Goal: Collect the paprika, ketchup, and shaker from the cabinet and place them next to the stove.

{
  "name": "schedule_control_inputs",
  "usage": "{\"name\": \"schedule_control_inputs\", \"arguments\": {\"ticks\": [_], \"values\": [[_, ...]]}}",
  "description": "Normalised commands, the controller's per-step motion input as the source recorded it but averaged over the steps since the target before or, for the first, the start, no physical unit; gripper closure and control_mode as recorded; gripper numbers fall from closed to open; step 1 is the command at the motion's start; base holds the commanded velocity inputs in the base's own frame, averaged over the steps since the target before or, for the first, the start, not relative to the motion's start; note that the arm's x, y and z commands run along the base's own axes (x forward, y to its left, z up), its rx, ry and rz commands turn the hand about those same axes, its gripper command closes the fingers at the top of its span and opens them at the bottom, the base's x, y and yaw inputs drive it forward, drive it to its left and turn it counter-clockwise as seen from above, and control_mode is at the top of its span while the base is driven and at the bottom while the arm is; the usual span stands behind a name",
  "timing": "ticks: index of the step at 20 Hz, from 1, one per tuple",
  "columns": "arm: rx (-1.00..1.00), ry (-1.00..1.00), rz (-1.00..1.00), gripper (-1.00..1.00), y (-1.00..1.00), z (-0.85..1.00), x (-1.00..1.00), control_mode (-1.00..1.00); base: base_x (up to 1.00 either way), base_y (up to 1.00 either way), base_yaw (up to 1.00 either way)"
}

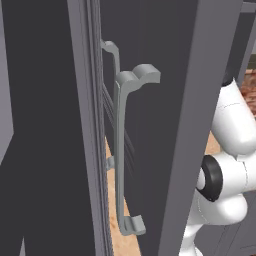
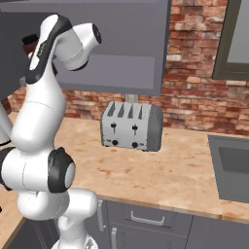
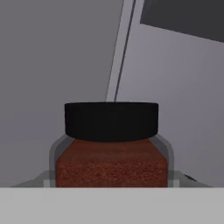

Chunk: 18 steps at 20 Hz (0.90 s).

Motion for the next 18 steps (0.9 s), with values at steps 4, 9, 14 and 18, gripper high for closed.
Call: {"name": "schedule_control_inputs", "arguments": {"ticks": [4, 9, 14, 18], "values": [[0.01, -0.1, 0.07, 1.0, 0.0, 0.01, -0.47, -1.0, 0.0, 0.0, 0.0], [0.0, -0.03, 0.06, 1.0, -0.12, 0.02, -0.4, -1.0, 0.0, 0.0, 0.0], [0.01, 0.0, 0.03, 1.0, -0.52, 0.0, -0.3, -1.0, 0.0, 0.0, 0.0], [0.04, 0.0, 0.02, 1.0, -0.7, 0.0, -0.33, -1.0, 0.0, 0.0, 0.0]]}}
